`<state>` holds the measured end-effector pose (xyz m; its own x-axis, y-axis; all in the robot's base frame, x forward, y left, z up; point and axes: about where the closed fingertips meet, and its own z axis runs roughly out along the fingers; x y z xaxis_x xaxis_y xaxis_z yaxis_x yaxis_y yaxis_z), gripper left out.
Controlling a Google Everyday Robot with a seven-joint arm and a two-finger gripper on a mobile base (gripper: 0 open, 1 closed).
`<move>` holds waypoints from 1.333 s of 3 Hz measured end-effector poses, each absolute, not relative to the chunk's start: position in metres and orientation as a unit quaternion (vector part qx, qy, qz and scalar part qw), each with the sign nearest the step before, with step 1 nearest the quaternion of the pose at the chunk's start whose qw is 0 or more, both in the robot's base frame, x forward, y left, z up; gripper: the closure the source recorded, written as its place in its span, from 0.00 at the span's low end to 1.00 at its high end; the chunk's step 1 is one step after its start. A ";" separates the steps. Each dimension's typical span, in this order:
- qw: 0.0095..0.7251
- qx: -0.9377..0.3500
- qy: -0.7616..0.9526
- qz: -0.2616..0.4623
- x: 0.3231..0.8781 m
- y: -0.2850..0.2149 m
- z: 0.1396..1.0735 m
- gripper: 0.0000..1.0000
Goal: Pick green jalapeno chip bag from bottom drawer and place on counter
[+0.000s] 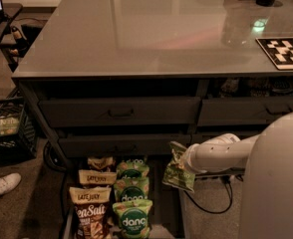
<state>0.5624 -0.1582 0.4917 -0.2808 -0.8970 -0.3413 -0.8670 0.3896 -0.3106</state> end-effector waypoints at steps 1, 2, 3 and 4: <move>0.237 -0.556 0.796 -0.033 0.562 -0.155 0.501 1.00; 0.258 -0.558 0.788 -0.040 0.554 -0.152 0.535 1.00; 0.294 -0.565 0.770 -0.049 0.548 -0.142 0.579 1.00; 0.329 -0.575 0.748 -0.051 0.543 -0.125 0.616 1.00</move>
Offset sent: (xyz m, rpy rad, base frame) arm -0.0172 0.0091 0.1078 0.0233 -0.1393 0.0344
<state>0.5435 -0.1254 0.6161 -0.1235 -0.8930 -0.4327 -0.8260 0.3342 -0.4539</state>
